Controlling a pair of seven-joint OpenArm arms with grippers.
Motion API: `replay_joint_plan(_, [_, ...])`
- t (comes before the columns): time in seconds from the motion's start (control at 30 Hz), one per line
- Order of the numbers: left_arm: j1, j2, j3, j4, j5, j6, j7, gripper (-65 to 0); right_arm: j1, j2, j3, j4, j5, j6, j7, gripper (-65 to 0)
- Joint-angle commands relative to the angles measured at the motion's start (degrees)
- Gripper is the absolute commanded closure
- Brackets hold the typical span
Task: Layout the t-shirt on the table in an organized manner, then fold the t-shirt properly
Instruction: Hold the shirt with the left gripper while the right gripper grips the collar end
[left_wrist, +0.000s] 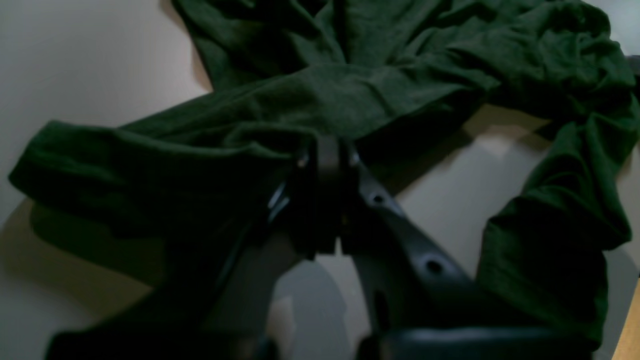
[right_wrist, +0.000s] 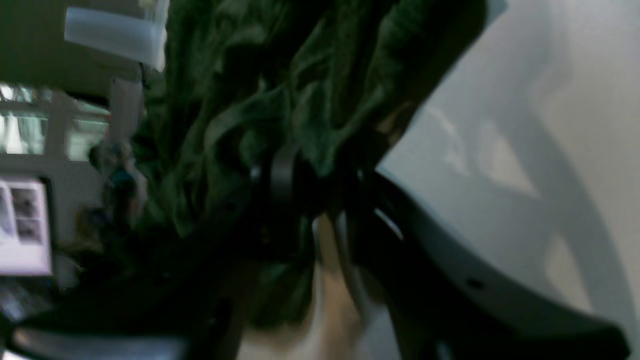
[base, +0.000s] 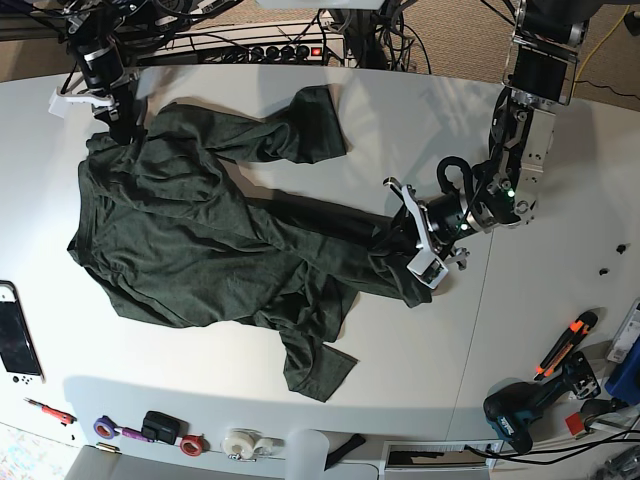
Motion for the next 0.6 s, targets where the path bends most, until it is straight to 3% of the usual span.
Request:
replay_joint_plan(0.0, [-0.74,-0.31,-0.37,0.87,-1.03,-0.2,-1.27,0.0,-0.68,-1.31,-1.64,1.51,-2.97,0.31,-5.09,-18.5])
replay_joint_plan(0.2, [-0.17,-0.33,-0.37,0.87,-1.05,-0.22,-1.25,0.0,-3.56,-2.71,-1.22,9.29,-3.23,0.0,-4.83,-18.5])
replay_joint_plan(0.57, [-0.13,-0.33,-0.37,0.87,-1.05,-0.22,1.16,0.0,-3.54,-2.71,-0.87,9.4,-1.44,-1.27,-4.79,-18.5])
